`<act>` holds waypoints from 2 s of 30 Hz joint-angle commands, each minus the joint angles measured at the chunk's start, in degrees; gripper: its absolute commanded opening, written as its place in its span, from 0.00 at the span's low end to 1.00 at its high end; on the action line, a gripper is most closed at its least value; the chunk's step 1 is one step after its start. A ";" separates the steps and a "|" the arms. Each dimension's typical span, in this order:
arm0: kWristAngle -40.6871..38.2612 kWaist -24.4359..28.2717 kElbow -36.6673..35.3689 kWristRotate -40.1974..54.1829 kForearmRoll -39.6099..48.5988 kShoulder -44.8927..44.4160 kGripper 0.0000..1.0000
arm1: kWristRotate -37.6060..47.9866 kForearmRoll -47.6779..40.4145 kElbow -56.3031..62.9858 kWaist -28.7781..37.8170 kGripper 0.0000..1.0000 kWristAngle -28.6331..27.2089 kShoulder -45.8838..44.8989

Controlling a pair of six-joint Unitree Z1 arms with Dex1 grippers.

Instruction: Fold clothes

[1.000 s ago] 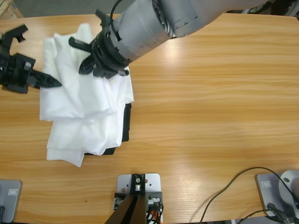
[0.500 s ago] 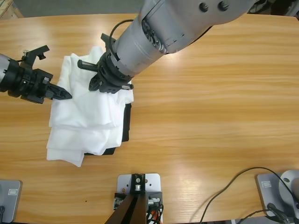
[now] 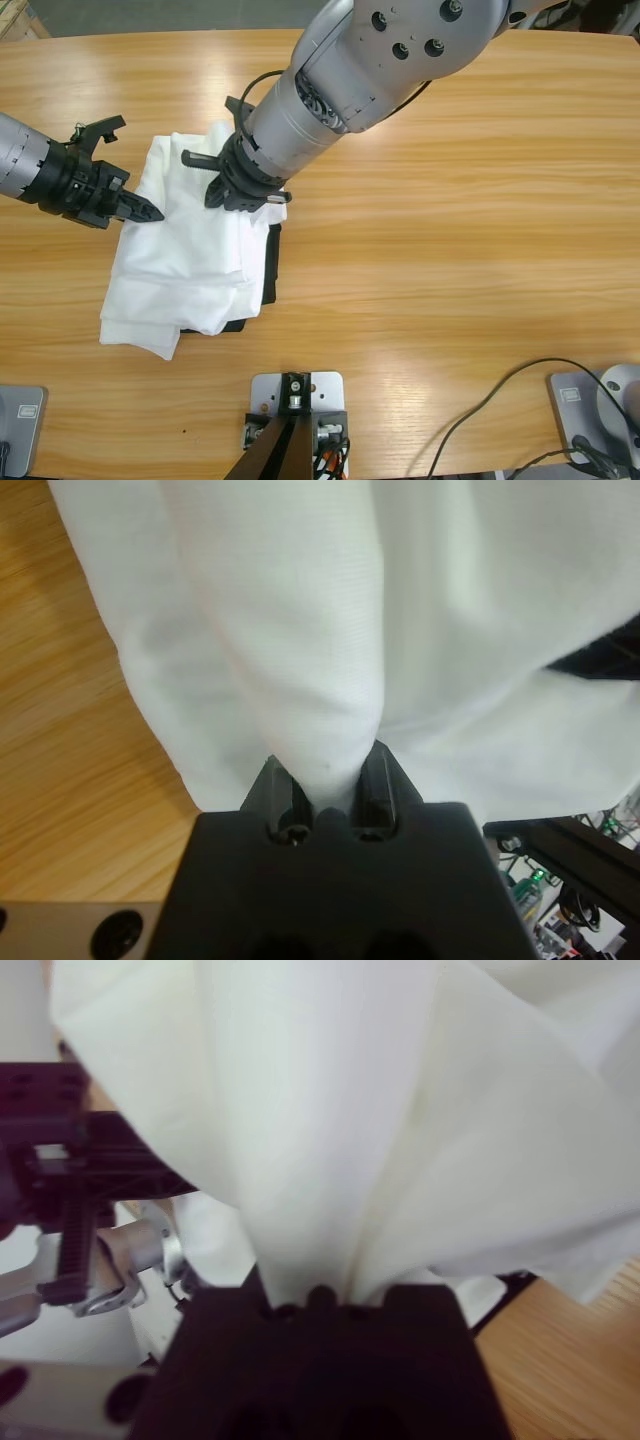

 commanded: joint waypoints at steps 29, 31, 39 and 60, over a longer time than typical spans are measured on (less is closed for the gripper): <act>-8.51 -4.45 -3.57 -13.42 3.03 -16.03 0.35 | -16.27 8.56 1.28 -1.03 0.00 -11.70 -18.51; -11.46 -4.39 -2.36 -13.68 1.01 -12.43 0.00 | -16.23 -1.42 7.66 -2.37 0.00 -5.53 -18.81; -10.12 -4.36 11.98 -17.02 -19.06 -8.84 0.00 | -14.07 -27.12 21.83 -7.13 0.00 8.99 -12.62; -9.98 -4.45 15.25 -17.02 -25.57 -2.44 0.00 | -11.38 -45.82 24.98 -7.75 0.00 17.22 3.44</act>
